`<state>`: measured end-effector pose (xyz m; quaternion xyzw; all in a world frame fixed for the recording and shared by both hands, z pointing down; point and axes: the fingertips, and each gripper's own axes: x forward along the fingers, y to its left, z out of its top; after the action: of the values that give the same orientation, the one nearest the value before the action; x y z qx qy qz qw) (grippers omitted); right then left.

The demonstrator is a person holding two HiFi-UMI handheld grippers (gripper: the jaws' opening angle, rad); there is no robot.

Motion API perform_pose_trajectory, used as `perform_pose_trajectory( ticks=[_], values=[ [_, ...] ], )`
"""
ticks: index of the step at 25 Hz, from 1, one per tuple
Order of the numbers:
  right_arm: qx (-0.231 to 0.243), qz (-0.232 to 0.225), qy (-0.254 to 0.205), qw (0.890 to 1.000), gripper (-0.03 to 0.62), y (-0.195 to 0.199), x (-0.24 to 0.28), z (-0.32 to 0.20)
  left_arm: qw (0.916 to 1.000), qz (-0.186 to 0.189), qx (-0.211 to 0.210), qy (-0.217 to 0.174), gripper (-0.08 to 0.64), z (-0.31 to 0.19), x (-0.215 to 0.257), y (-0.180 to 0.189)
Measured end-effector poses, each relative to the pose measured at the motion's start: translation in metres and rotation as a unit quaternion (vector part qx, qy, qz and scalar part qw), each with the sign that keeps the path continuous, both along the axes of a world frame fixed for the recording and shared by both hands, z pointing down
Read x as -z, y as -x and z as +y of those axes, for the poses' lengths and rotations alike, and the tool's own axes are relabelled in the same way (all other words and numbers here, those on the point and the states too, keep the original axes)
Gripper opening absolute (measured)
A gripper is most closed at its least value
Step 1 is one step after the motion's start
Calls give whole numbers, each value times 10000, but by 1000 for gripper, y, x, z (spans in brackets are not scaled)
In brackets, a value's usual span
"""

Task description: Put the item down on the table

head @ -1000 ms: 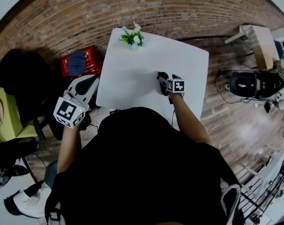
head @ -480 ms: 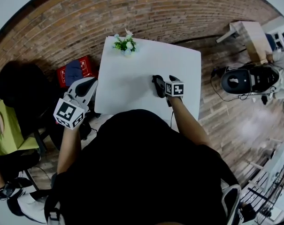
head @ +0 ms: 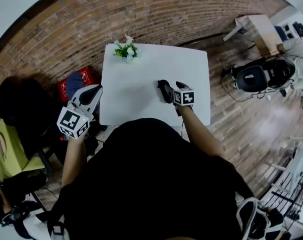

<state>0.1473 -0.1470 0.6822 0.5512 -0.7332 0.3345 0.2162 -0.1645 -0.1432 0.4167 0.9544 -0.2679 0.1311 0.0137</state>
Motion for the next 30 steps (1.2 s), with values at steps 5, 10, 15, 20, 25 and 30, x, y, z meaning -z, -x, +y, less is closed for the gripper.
perform_pose_trajectory(
  ticks=[5,10,15,20,25,30],
  values=[
    [-118,-43,-137,9998,281,1,16,10,9998,14,-173,-19,14,-1,-1,-8],
    [-236,-103,-335,9991,264,1,38,14,9994,37,-341,11,14,-4,-3,-14],
    [-339,-67,-525,9980,241,1,57,20,9988,64,-492,25,14,-7,-5,-21],
    [-435,-79,-638,9970,229,-1,68,26,9980,72,-634,33,14,-10,-4,-28],
    [-530,-93,-740,9958,216,-2,81,33,9972,54,-743,38,14,-13,-6,-32],
    [-676,-31,-804,9945,181,-8,92,38,9964,60,-846,50,14,-18,-6,-34]
  ],
)
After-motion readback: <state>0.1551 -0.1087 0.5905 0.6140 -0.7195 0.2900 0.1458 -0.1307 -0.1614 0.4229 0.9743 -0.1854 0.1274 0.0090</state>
